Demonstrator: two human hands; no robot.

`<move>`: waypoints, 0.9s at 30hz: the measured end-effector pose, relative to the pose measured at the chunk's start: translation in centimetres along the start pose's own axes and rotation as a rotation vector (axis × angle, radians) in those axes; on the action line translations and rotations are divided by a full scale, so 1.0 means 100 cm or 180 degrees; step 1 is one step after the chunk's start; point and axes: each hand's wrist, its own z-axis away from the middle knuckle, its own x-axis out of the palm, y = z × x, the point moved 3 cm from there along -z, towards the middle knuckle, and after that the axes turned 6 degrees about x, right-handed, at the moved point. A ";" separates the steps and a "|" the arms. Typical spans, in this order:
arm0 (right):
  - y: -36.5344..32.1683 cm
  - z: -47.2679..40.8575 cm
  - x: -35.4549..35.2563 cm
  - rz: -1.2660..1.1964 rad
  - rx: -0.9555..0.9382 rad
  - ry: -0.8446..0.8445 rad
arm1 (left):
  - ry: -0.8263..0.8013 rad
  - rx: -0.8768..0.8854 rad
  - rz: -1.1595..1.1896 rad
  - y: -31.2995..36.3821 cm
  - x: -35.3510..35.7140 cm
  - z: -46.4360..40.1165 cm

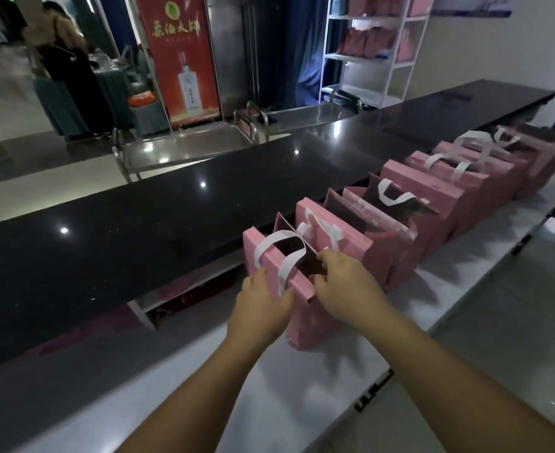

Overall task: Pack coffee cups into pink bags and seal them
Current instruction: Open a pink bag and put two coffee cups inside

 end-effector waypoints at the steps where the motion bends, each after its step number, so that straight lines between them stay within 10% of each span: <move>1: 0.000 -0.011 0.001 0.0026 -0.0016 -0.0022 | 0.0029 -0.0017 -0.0047 0.003 0.004 -0.009; 27: 0.003 -0.149 0.054 0.1095 -0.0939 -0.1285 | 0.0934 -0.1547 0.0260 0.013 0.018 -0.066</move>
